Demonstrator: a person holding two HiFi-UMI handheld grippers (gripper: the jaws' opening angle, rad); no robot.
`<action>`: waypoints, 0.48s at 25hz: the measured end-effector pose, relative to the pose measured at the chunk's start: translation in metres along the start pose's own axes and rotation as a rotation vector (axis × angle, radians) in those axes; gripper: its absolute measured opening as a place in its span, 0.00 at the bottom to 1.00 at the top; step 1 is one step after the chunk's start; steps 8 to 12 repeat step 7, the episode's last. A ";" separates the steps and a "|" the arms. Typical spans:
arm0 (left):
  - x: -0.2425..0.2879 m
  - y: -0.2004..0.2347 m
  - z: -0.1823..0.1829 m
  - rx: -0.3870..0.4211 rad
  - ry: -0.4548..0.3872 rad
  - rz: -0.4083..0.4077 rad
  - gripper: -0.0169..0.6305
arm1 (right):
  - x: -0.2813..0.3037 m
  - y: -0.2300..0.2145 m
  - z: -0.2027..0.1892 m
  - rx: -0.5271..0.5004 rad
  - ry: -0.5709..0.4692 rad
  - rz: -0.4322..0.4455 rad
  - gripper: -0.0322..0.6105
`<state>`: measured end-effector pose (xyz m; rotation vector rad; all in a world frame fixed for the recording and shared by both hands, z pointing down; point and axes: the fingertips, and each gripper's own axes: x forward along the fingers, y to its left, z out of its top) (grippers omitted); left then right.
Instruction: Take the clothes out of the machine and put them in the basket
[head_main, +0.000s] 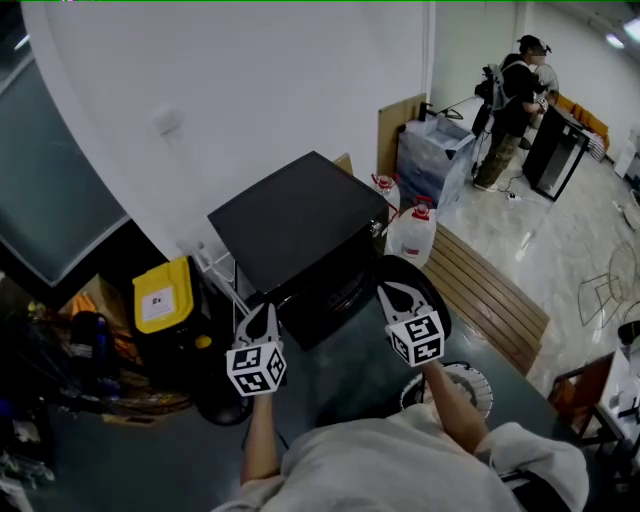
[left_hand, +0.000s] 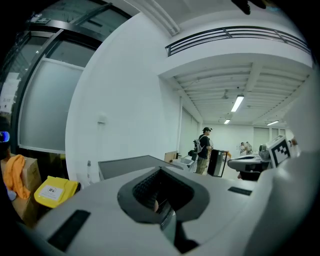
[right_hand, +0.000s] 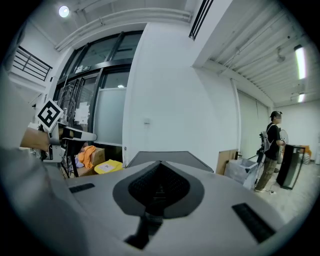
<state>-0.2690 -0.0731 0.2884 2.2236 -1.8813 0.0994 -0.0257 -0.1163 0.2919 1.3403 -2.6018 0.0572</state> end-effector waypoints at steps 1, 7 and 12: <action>0.001 0.000 0.001 0.001 0.000 -0.001 0.05 | 0.001 0.000 0.000 0.002 0.001 0.001 0.08; 0.000 0.006 0.006 -0.001 -0.005 -0.002 0.05 | 0.007 0.008 0.002 0.009 0.005 0.011 0.08; 0.000 0.006 0.006 -0.001 -0.005 -0.002 0.05 | 0.007 0.008 0.002 0.009 0.005 0.011 0.08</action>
